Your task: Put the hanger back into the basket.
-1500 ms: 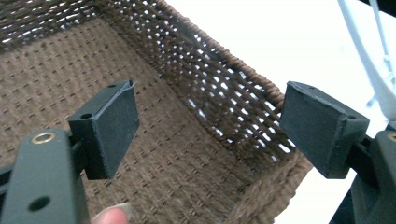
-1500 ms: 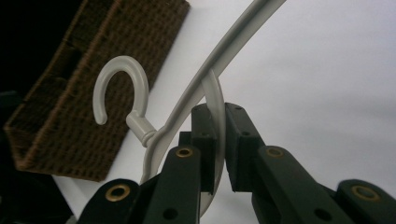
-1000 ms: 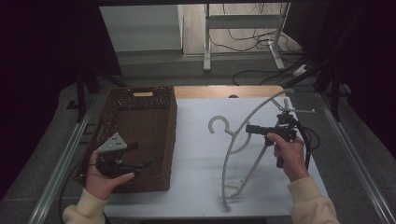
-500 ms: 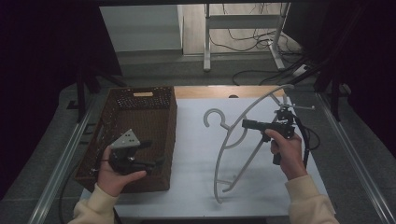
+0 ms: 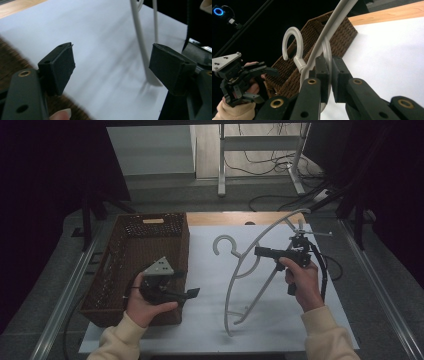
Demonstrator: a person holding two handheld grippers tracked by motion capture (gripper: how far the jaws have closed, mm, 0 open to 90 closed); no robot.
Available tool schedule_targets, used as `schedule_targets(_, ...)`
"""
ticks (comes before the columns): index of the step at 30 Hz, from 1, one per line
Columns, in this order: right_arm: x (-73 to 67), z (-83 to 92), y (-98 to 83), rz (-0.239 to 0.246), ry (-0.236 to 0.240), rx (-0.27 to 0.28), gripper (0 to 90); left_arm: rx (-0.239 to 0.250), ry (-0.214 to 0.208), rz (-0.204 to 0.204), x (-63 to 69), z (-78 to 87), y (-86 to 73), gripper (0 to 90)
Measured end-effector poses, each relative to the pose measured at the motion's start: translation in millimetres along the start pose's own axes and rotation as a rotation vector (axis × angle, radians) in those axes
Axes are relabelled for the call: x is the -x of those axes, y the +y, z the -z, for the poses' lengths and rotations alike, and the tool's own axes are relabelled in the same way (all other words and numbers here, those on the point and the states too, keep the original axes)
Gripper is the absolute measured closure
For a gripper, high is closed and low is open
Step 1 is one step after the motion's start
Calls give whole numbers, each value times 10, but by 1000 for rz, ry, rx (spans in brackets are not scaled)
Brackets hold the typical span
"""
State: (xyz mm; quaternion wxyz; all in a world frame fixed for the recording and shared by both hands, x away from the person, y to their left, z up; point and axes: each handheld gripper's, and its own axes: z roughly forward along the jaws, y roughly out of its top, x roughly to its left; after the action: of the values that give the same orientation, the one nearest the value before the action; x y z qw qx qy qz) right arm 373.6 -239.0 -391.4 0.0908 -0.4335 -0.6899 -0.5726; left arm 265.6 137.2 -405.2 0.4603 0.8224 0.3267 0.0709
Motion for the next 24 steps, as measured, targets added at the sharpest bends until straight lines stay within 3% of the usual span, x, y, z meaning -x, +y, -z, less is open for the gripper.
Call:
schedule_targets(6, -56, -32, 5, 15, 23, 1, 850, -5, -52, 3, 71, -217, 120, 216)
schedule_targets(10, -84, -53, 5, 14, 40, 1, 850, -27, -78, 26, 90, -393, 176, 243)
schedule_targets(17, -132, -94, 2, 29, 62, -3, 849, -43, -167, 67, 90, -689, 231, 316)
schedule_targets(20, -141, -105, -1, 29, 78, -2, 850, -36, -172, 78, 94, -779, 228, 379)
schedule_targets(24, -160, -118, -7, 30, 86, -2, 849, -32, -196, 83, 108, -823, 226, 559)
